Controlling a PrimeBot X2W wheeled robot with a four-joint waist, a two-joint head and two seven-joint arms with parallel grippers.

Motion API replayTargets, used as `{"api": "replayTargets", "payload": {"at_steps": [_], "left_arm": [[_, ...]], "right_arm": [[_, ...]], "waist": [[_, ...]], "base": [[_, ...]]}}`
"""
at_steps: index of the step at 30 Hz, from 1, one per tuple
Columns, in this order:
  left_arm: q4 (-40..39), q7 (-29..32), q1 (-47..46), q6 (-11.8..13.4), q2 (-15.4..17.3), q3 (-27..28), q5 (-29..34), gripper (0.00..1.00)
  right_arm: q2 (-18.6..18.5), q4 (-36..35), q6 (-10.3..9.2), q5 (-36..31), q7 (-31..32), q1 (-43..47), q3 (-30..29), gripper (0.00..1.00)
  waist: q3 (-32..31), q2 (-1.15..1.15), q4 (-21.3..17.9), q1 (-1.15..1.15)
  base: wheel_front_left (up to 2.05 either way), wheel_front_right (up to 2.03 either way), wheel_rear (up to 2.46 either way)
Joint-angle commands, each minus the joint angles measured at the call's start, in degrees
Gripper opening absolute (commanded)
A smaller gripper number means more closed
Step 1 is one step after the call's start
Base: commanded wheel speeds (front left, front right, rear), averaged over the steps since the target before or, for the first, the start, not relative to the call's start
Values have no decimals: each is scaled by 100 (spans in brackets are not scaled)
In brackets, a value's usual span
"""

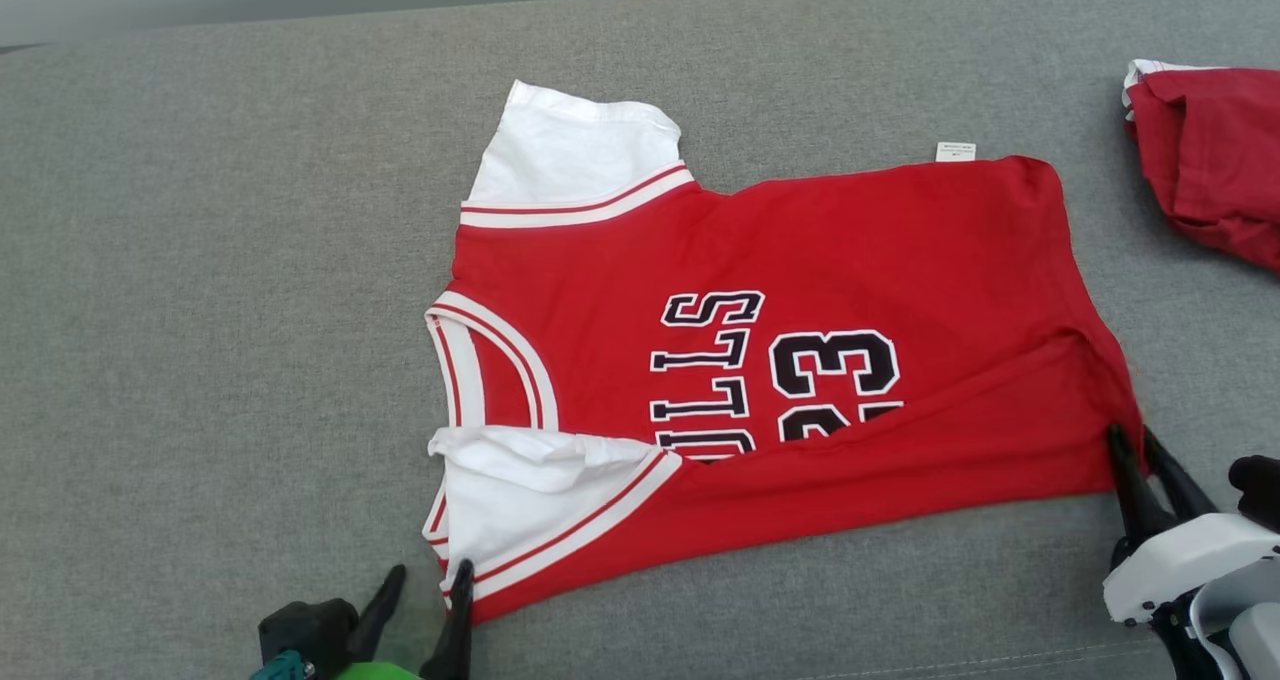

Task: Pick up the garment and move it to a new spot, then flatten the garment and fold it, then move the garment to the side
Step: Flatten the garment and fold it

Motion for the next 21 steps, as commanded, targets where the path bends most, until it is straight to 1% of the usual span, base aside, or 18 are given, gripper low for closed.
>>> {"api": "replayTargets", "payload": {"at_steps": [1, 2, 3, 7, 11, 14, 17, 19, 21], "left_arm": [[-52, -63, -114, 57, 67, 59, 36, 100], [-85, -98, -113, 82, 95, 79, 71, 100], [-186, -206, -112, 170, 124, 187, 86, 100], [-441, -360, -180, 345, 246, 431, 134, 100], [-746, -292, -464, 397, 442, 574, 209, 100], [-907, -150, -1038, 301, 591, 553, 338, 100], [-857, 77, -1874, 154, 728, 524, 381, 100], [-716, 245, -2543, -2, 849, 462, 432, 100], [-463, 549, -3208, -242, 983, 329, 460, 100]], "right_arm": [[-33, -50, -16, 0, -3, 117, -114, 100], [-24, -151, -14, -10, -3, 140, -185, 100], [2, -446, -13, -58, -3, 184, -394, 100], [77, -1116, -13, -257, -4, 372, -768, 100], [260, -1697, -13, -594, -3, 414, -994, 100], [384, -1954, -13, -777, -3, 295, -937, 100], [440, -2080, -13, -906, -3, 133, -773, 100], [462, -2119, -13, -954, -3, 14, -722, 100], [463, -2141, -13, -998, -3, -121, -642, 100]], "waist": [[4, 0, 0, 0], [8, 0, -5, 0], [21, 0, -24, 0], [41, 0, -84, 0], [98, 0, -174, 0], [220, 0, -231, 0], [407, 0, -309, 0], [558, 0, -358, 0], [722, 0, -413, 0]], "base": [[0, 0, 0], [0, 0, 0], [0, 0, 0], [0, 0, 0], [0, 0, 0], [0, 0, 0], [0, 0, 0], [0, 0, 0], [0, 0, 0]]}}
